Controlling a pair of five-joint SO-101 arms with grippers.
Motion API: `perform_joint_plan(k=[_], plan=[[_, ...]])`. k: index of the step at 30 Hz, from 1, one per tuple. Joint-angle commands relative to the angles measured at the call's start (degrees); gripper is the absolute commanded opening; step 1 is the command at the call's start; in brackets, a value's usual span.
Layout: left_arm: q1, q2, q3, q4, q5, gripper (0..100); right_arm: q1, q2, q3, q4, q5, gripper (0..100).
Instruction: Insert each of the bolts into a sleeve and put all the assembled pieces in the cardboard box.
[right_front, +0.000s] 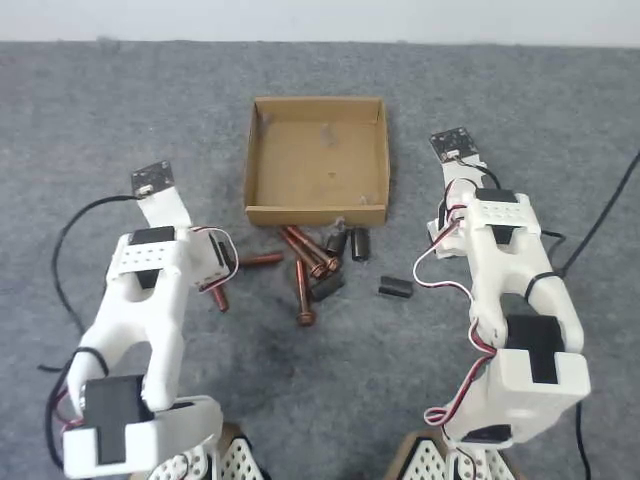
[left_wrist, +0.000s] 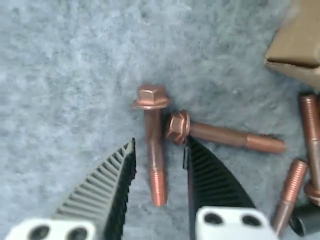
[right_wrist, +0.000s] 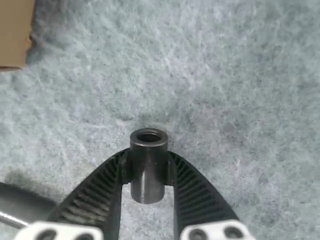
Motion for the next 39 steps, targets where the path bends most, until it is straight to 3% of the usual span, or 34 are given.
perform_joint_plan(k=[1,12,23,35,39], plan=[[-3.25,-4.13,-3.30,3.08,0.70,15,-0.40,-0.40,-0.26,0.57,0.79,0.6],[-4.22,-13.19,3.12,3.25,0.62,15,-0.48,-0.40,-0.26,0.57,0.79,0.6],[-2.73,2.64,-2.95,2.46,0.70,15,-0.48,-0.40,-0.26,0.57,0.79,0.6],[-4.31,10.29,-9.71,2.37,0.79,14,-0.48,-0.40,-0.26,0.57,0.79,0.6],[-3.16,10.99,-10.51,0.62,0.53,6,-0.31,-0.40,-0.26,0.57,0.79,0.6]])
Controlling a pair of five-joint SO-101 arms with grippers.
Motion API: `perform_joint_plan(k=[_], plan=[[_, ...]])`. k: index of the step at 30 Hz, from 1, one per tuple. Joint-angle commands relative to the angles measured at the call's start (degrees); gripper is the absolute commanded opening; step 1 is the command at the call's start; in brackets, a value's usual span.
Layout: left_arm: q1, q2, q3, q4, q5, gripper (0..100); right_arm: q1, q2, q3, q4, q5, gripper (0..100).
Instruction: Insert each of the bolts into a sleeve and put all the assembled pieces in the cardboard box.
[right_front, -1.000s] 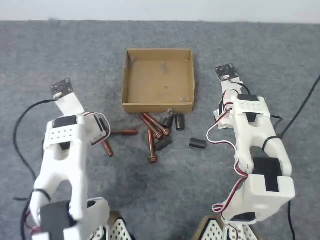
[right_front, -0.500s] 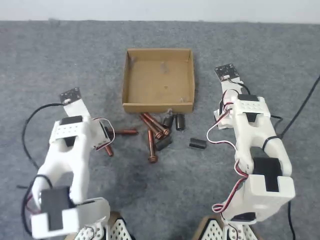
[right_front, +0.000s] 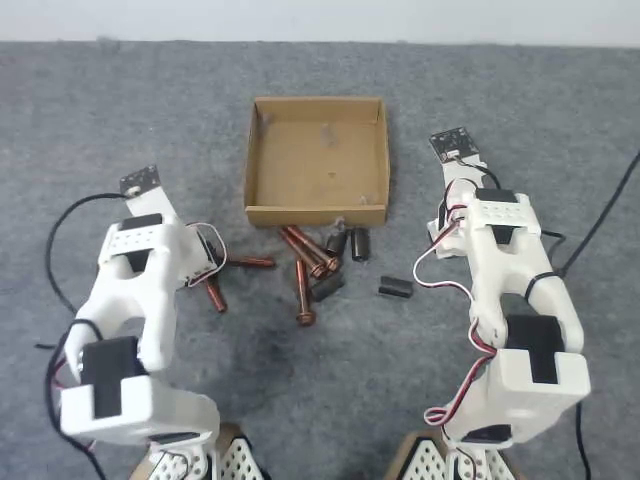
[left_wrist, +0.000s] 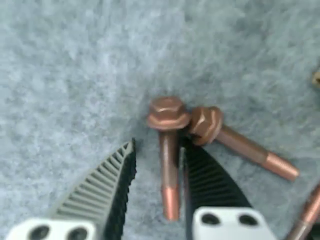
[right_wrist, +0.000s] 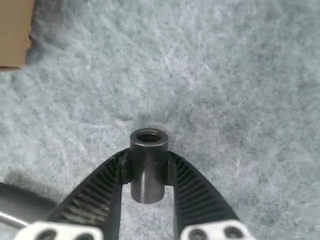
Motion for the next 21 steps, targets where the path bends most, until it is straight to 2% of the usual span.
perform_joint_plan(k=[1,10,12,15,17,21], plan=[[1.23,0.00,-3.03,-2.46,0.44,4,-0.22,-0.40,-0.26,0.57,0.79,0.6],[5.10,-0.09,-4.26,-2.55,0.09,3,-0.22,-0.40,-0.26,0.57,0.79,0.6],[5.80,-0.18,-4.62,-2.55,-2.99,3,-0.22,-0.40,-0.26,0.57,0.79,0.6],[6.24,-0.18,-4.79,-2.46,-11.52,3,-0.22,-0.40,-0.26,0.57,0.79,0.6],[5.63,-0.18,-4.88,-2.55,-13.98,4,-0.22,-0.40,-0.26,0.57,0.79,0.6],[2.55,0.18,-6.02,-2.99,-6.77,9,-0.22,-0.40,-0.26,0.57,0.79,0.6]])
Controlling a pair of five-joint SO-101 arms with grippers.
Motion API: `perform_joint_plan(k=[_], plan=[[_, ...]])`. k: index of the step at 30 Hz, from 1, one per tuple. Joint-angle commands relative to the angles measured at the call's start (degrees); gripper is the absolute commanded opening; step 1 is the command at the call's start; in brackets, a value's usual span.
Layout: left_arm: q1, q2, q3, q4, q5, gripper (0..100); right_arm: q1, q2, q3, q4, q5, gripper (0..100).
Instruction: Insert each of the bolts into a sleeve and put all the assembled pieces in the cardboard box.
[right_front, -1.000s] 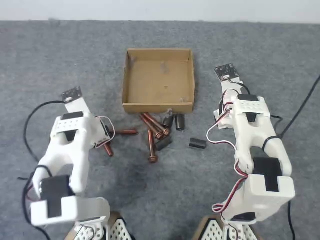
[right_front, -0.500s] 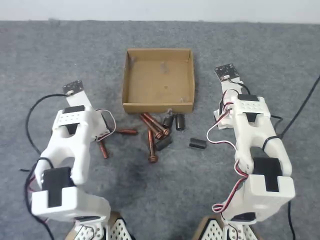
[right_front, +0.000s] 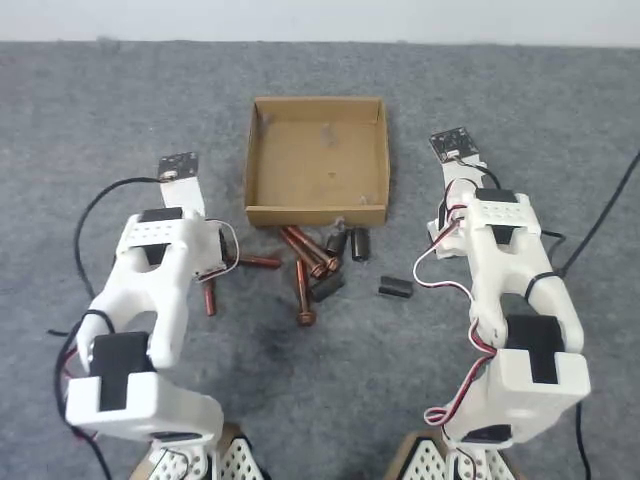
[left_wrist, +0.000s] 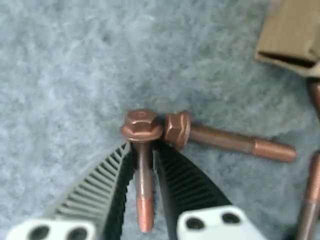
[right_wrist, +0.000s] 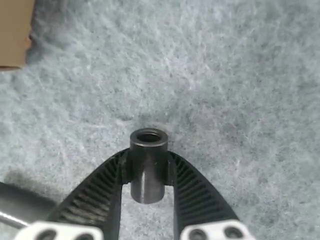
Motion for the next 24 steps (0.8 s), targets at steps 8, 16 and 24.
perform_joint_plan(k=[8,16,24], plan=[[-2.37,-0.44,-3.91,-1.93,7.21,15,-0.22,-0.40,-0.26,0.57,0.62,0.6],[-1.14,3.87,-6.29,0.18,7.30,9,-0.22,-0.40,-0.26,0.57,0.62,0.6],[-1.49,7.38,-9.89,2.11,7.12,5,-0.13,-0.40,-0.26,0.57,0.62,0.6]])
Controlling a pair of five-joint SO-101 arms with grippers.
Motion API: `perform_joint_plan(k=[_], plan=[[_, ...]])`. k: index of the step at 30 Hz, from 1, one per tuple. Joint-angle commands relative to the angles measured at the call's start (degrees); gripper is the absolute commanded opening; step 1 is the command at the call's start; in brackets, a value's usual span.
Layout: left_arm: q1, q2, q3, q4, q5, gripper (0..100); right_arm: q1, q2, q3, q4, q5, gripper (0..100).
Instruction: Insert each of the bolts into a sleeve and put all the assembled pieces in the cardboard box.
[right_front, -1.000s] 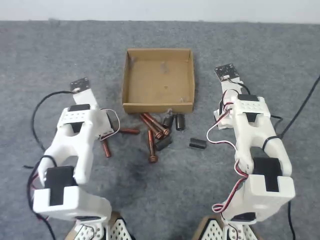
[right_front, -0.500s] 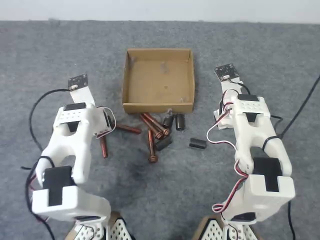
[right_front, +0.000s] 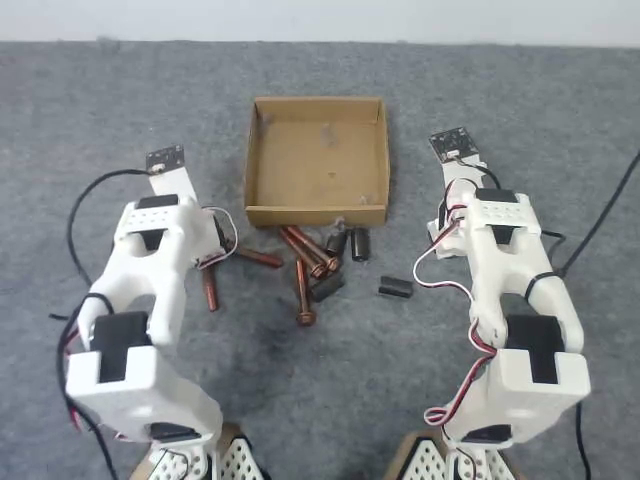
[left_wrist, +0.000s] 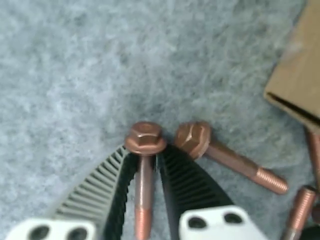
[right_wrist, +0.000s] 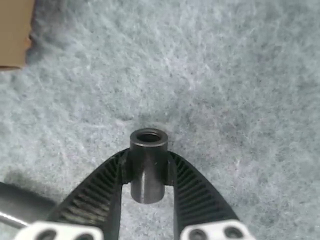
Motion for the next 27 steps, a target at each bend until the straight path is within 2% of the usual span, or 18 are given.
perform_joint_plan(k=[1,5,9,17,22,27], plan=[[-0.26,-0.26,-1.89,0.18,0.18,5,-0.13,-0.40,-0.26,0.57,0.62,0.6],[-0.35,-0.88,-1.01,-0.09,-0.53,1,-0.13,-0.40,-0.26,0.57,0.62,0.6],[-0.35,-3.69,1.89,-1.76,-6.51,1,-0.48,-0.40,-0.26,0.57,0.62,0.6],[0.09,-12.48,12.00,-9.05,-6.77,1,-1.27,-0.40,-0.62,-0.31,0.53,0.6],[0.00,-16.62,16.31,-12.04,-6.86,1,-2.51,-0.48,-0.62,-8.13,0.62,0.6],[0.00,-18.02,17.89,-13.36,-6.86,1,-2.68,-0.40,-0.26,-21.14,0.62,0.6]])
